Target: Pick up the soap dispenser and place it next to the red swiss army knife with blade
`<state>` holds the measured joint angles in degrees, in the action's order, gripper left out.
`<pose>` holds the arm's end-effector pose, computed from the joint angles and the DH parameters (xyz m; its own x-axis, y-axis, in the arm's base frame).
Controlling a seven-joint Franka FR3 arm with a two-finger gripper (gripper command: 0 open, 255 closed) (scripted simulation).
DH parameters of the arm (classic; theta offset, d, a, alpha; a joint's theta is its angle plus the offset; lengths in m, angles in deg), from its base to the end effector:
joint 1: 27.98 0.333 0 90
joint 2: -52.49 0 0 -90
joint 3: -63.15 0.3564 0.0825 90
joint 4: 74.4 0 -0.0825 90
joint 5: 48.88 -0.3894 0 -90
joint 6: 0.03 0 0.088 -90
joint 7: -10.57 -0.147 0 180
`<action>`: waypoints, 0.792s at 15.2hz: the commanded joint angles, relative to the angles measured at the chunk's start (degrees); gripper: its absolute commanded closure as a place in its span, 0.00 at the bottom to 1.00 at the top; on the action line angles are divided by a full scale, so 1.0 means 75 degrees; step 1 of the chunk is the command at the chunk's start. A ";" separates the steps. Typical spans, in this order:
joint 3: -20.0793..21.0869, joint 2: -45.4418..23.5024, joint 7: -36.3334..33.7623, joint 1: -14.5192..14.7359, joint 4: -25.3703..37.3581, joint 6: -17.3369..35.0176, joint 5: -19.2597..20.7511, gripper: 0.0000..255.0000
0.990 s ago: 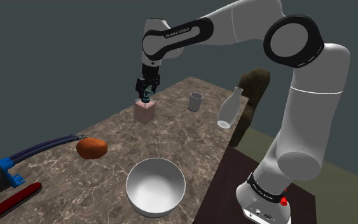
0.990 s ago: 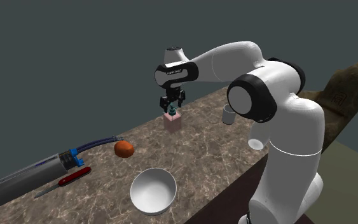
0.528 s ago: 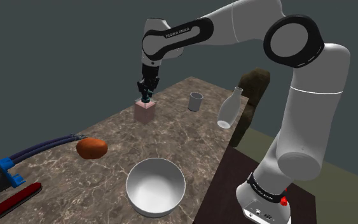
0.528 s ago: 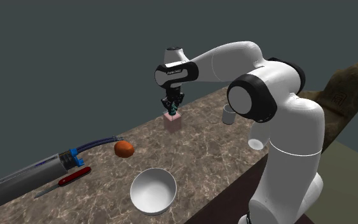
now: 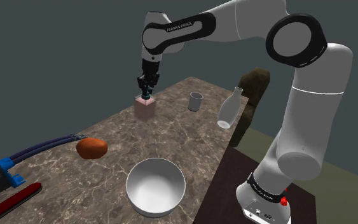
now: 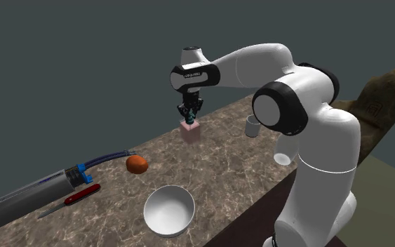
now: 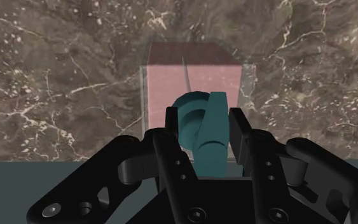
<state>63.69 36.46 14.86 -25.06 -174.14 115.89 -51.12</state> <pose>0.6513 0.0426 0.4111 0.9931 0.1175 0.0051 0.1176 -0.9924 -0.0375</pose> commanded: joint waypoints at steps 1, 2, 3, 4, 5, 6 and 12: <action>-0.0004 0.0069 0.0006 -0.0008 0.0108 -0.0177 0.0001 1.00; -0.0004 0.0096 0.0002 -0.0008 0.0174 -0.0271 0.0002 1.00; -0.0005 0.0121 -0.0001 -0.0008 0.0243 -0.0365 0.0004 1.00; -0.0005 0.0145 -0.0004 -0.0009 0.0313 -0.0459 0.0005 1.00; -0.0005 0.0168 -0.0008 -0.0009 0.0386 -0.0554 0.0006 1.00; -0.0005 0.0189 -0.0011 -0.0009 0.0460 -0.0649 0.0007 1.00; -0.0007 0.0281 -0.0031 -0.0011 0.0951 -0.1232 0.0014 1.00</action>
<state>63.64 38.41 14.64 -25.13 -167.64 107.45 -51.02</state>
